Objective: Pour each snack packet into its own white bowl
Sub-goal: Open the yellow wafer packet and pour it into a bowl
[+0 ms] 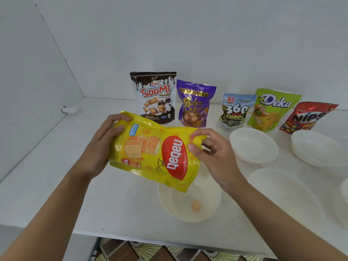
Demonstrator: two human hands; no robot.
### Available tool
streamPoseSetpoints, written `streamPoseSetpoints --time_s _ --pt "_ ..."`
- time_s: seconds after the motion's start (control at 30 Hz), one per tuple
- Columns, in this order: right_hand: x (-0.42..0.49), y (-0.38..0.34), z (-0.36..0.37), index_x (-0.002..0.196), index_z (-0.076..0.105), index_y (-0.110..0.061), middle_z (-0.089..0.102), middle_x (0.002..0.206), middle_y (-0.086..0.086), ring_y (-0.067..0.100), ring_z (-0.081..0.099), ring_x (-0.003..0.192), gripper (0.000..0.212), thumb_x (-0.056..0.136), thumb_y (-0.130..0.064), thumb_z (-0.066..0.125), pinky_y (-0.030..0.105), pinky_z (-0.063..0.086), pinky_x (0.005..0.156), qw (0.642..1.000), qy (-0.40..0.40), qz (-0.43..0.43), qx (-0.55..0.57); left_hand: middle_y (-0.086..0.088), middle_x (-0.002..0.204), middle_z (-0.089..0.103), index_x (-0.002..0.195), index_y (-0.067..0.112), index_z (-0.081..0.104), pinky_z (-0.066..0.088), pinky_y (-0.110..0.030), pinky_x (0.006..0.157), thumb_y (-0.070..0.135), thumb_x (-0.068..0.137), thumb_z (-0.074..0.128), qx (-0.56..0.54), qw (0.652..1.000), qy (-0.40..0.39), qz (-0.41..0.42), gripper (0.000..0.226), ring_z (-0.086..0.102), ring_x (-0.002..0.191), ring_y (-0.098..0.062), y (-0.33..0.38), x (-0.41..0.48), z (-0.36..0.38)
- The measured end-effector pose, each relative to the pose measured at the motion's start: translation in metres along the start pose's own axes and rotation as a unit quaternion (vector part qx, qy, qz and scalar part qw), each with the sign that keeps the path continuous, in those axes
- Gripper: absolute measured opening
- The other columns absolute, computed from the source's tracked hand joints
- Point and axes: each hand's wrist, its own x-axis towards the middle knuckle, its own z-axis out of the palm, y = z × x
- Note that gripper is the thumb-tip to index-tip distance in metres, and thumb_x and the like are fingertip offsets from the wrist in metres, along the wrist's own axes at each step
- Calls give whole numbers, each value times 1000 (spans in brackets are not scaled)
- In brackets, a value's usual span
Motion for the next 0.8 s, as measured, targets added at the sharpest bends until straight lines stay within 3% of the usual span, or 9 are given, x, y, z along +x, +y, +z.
streamPoseSetpoints --time_s 0.1,0.17,0.3,0.43,0.6,0.7,0.8 --pt "-2 4 -1 96 65 -19 65 70 22 40 69 82 12 90 -13 73 50 55 72 999 -23 35 -27 11 117 65 109 34 65 56 -29 70 36 94 60 34 999 -3 2 16 66 99 -20 1 1 -5" --pt "-1 6 -4 96 65 -16 63 64 15 36 68 75 12 90 -11 73 39 53 70 998 -15 43 -34 10 120 65 112 33 65 53 -37 78 34 97 57 56 998 -8 5 17 66 103 -20 0 1 -7" --pt "-2 5 -2 95 63 -21 49 74 37 38 64 77 11 95 -11 66 43 56 76 999 43 20 12 6 123 66 117 33 64 53 -42 84 29 100 51 67 998 -20 6 21 67 108 -23 4 -2 -2" --pt "-10 9 0 94 60 -14 53 58 13 15 62 65 8 95 -9 66 26 52 65 998 42 49 -2 9 126 66 119 34 65 53 -45 90 35 99 55 98 995 -23 13 23 66 113 -23 13 -4 3" --pt "-19 14 -6 94 58 -12 67 62 -1 13 68 70 10 94 -12 68 23 50 64 993 -3 116 3 5 125 68 119 30 67 53 -49 94 31 97 55 109 993 -46 13 25 68 110 -25 21 -8 5" --pt "-22 10 -5 94 61 -16 63 69 22 33 69 80 7 95 -11 67 39 58 73 995 42 85 28 5 130 66 121 31 65 51 -52 97 33 99 59 109 992 -54 15 23 65 117 -27 22 -10 8" --pt "-23 11 -3 94 61 -18 61 71 23 30 69 82 9 95 -9 65 37 59 76 994 73 64 48 6 130 65 121 34 65 50 -56 99 37 95 56 105 994 -40 12 28 65 118 -27 23 -12 11"
